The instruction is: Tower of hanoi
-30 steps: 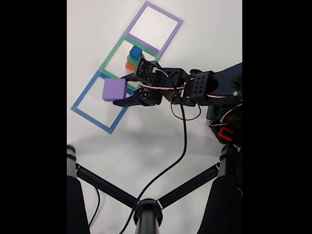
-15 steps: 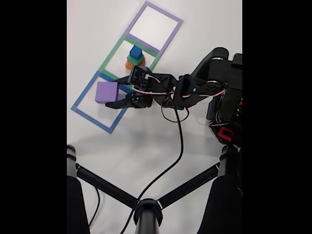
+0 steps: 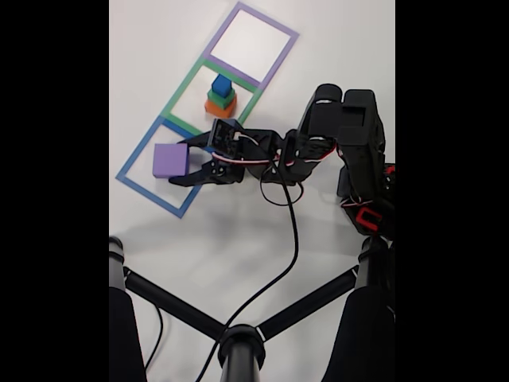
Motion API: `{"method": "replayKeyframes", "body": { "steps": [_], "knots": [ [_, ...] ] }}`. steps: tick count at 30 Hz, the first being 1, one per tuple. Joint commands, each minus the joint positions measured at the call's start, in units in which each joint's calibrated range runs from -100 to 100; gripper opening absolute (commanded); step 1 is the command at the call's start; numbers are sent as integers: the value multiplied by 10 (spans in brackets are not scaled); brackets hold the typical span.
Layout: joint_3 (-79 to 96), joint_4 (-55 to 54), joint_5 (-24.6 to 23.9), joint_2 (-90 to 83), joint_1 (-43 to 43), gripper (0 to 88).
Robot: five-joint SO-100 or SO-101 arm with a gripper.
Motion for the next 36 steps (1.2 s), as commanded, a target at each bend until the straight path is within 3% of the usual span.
{"method": "replayKeyframes", "body": {
  "steps": [1,36],
  "knots": [
    [-17,-25,6,3,-7,144],
    [-40,-57,6,23,4,297]
  ]
}}
